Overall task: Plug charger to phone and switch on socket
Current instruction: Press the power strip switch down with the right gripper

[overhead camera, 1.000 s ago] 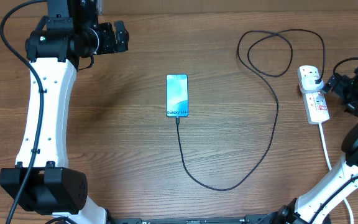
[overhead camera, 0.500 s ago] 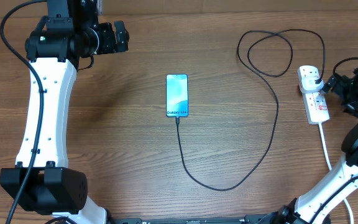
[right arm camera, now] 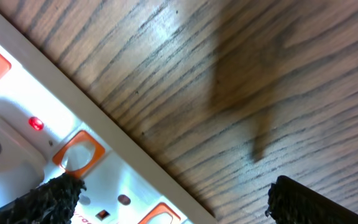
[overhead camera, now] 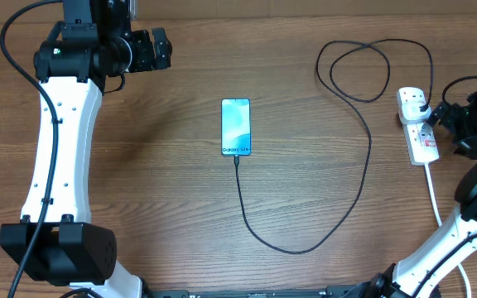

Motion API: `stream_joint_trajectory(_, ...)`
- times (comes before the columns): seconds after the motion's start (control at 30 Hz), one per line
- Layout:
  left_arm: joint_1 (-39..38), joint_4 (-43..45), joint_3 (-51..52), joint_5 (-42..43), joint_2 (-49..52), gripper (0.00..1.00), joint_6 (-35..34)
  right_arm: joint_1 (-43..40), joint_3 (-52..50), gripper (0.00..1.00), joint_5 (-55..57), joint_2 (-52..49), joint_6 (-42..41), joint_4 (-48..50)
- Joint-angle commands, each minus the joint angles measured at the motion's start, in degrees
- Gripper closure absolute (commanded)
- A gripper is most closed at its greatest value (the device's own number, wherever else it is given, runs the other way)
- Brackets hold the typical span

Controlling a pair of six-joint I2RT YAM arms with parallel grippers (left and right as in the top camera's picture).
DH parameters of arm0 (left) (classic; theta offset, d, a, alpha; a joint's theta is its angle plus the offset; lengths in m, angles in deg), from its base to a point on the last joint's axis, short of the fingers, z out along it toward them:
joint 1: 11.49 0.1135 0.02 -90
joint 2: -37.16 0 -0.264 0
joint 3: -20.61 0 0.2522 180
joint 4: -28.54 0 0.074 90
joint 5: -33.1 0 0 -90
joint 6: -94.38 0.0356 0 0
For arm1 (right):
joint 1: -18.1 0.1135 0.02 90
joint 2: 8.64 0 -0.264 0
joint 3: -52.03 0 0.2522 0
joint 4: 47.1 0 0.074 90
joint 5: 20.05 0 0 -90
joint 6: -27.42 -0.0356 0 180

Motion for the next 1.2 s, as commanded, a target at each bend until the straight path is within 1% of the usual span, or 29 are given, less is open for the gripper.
stream_joint_trajectory(0.0,-0.2,0.0,0.1,-0.6,0.1,0.00,0.1,0.6,3.2,0.00,-1.1,-0.4,0.5,-0.9)
stream_joint_trajectory(0.1,-0.2,0.0,0.1,-0.6,0.1,0.00,0.1,0.6,6.0,0.00,2.1,2.3,-2.3,-1.7)
stream_joint_trajectory(0.2,-0.2,0.0,0.1,-0.6,0.1,0.00,0.1,0.6,7.2,0.00,2.8,3.8,-2.5,-1.7)
stream_joint_trajectory(0.3,-0.2,0.0,0.1,-0.6,0.1,0.00,0.1,0.6,7.4,0.00,4.1,4.2,-4.8,-1.8)
stream_joint_trajectory(0.43,-0.2,0.0,0.1,-0.6,0.1,0.00,0.1,0.7,7.2,0.00,4.2,3.3,-5.2,-1.8)
stream_joint_trajectory(0.53,-0.2,0.0,0.1,-0.6,0.1,0.00,0.1,0.7,5.9,0.00,4.2,2.8,-5.2,-1.3)
stream_joint_trajectory(0.77,-0.2,0.0,0.1,-0.6,0.1,0.00,0.1,0.7,-1.0,0.00,4.2,2.7,-5.3,2.6)
stream_joint_trajectory(0.87,-0.2,0.0,0.1,-0.6,0.1,0.00,0.1,0.6,-3.0,0.00,4.2,2.7,-6.6,4.4)
stream_joint_trajectory(1.17,-0.2,0.0,0.1,-0.6,0.1,0.00,0.1,0.7,-3.7,0.00,3.7,2.7,-6.9,6.4)
